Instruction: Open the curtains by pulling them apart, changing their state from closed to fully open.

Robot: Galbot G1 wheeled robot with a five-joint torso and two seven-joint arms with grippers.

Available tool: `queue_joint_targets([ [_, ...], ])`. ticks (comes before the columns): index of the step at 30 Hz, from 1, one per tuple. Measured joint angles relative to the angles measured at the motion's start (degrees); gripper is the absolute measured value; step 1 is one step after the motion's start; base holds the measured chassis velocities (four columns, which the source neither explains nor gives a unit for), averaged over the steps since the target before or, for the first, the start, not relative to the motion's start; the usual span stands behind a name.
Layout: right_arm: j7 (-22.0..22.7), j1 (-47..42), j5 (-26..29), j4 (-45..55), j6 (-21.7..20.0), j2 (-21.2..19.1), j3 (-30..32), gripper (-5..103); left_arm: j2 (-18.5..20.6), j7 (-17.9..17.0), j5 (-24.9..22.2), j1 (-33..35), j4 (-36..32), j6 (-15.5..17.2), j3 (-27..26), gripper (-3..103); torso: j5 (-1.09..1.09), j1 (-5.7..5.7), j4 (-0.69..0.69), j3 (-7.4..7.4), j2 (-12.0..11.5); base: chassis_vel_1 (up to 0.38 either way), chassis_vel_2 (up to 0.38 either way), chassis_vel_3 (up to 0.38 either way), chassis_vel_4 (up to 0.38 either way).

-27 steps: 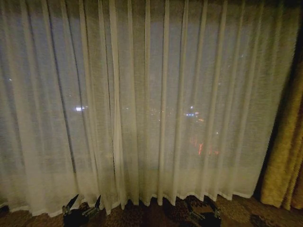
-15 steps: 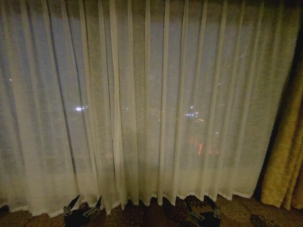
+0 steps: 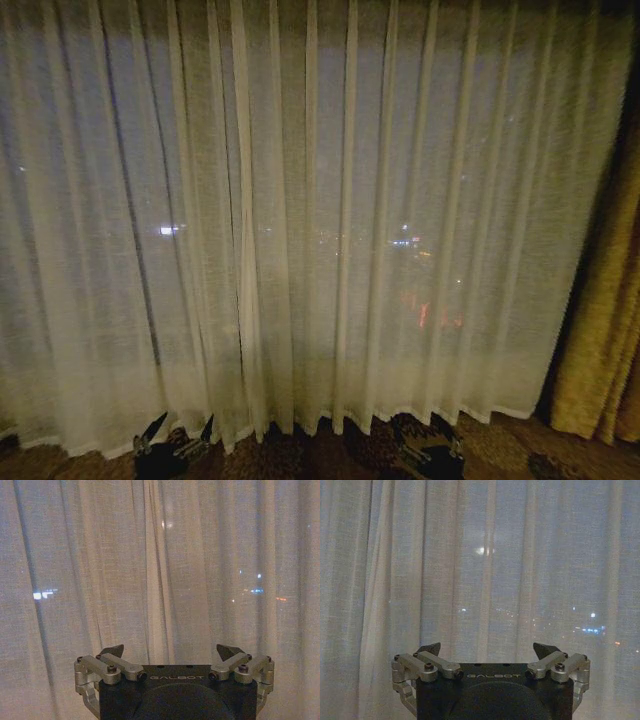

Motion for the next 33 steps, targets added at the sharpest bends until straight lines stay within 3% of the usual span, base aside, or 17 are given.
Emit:
queue_joint_targets([
  [33, -2.57, -0.79, -0.32, -0.14, 0.96, 0.00, 0.04, 100, -0.39, 1.32, -1.13, 0.39, 0.74, -1.13, -2.10, 100, 0.00, 0.01, 0.00, 0.00, 0.00, -0.034, 0.034, 0.034, -0.032],
])
